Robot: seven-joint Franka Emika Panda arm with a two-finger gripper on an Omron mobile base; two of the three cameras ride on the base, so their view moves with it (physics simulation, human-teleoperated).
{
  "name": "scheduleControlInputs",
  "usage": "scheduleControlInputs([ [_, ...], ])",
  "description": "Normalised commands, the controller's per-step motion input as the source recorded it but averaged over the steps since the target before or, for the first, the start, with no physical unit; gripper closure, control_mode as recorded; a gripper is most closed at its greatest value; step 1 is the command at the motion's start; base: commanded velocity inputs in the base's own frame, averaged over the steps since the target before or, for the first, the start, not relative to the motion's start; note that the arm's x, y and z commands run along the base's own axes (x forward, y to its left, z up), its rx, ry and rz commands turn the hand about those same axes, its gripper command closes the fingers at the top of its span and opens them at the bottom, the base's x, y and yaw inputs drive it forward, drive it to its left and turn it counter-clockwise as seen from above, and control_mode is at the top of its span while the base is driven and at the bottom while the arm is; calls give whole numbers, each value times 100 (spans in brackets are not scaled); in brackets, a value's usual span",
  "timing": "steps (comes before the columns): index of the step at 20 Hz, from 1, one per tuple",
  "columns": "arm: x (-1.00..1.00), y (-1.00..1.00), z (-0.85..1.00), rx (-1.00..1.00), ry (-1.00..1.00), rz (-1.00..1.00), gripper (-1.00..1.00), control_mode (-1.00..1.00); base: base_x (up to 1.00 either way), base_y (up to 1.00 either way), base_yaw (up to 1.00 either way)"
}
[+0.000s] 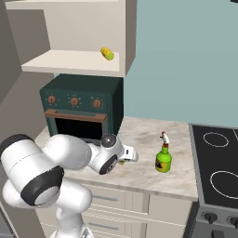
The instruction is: Pick the sponge and spray from the cabinet and place them on the counter.
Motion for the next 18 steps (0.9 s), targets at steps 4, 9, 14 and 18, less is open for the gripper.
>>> scheduleControlInputs([
  [4, -48, 0, 21, 0, -8, 0, -100, -100, 0, 0, 0],
  [9, -56, 12, 35, 0, -11, 0, -100, -100, 0, 0, 0],
  [14, -96, 26, 32, 0, -12, 0, -100, -100, 0, 0, 0],
  [18, -90, 52, 42, 0, -5, 0, -100, -100, 0, 0, 0],
])
